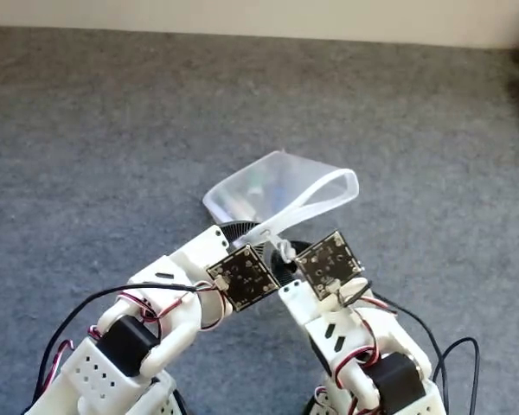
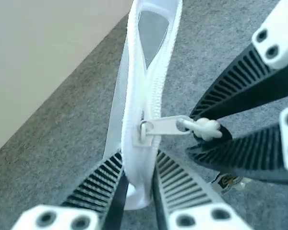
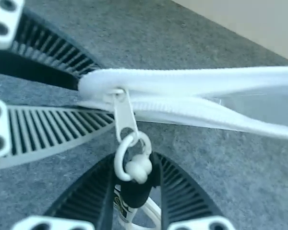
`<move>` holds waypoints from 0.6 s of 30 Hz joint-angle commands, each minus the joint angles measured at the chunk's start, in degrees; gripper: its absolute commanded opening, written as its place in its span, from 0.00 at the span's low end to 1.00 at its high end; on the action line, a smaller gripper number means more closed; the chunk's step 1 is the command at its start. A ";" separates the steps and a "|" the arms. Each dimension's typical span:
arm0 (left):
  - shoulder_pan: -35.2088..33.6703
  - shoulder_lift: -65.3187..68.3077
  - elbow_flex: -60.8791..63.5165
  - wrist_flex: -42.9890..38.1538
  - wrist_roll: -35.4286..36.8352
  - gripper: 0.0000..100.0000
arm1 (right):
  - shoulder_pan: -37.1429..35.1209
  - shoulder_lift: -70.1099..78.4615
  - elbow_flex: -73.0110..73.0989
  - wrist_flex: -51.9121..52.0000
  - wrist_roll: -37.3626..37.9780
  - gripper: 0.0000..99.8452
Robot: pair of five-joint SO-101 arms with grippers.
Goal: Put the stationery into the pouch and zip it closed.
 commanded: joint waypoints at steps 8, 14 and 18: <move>-1.54 -0.92 -0.40 0.44 0.62 0.01 | 10.86 0.04 -4.79 -1.27 1.05 0.01; -1.63 -0.92 -0.31 0.44 0.62 0.01 | 14.55 0.04 -6.99 -2.07 -1.76 0.01; -1.63 -0.92 0.66 0.18 0.53 0.01 | 16.48 0.04 -9.45 -1.98 -4.04 0.01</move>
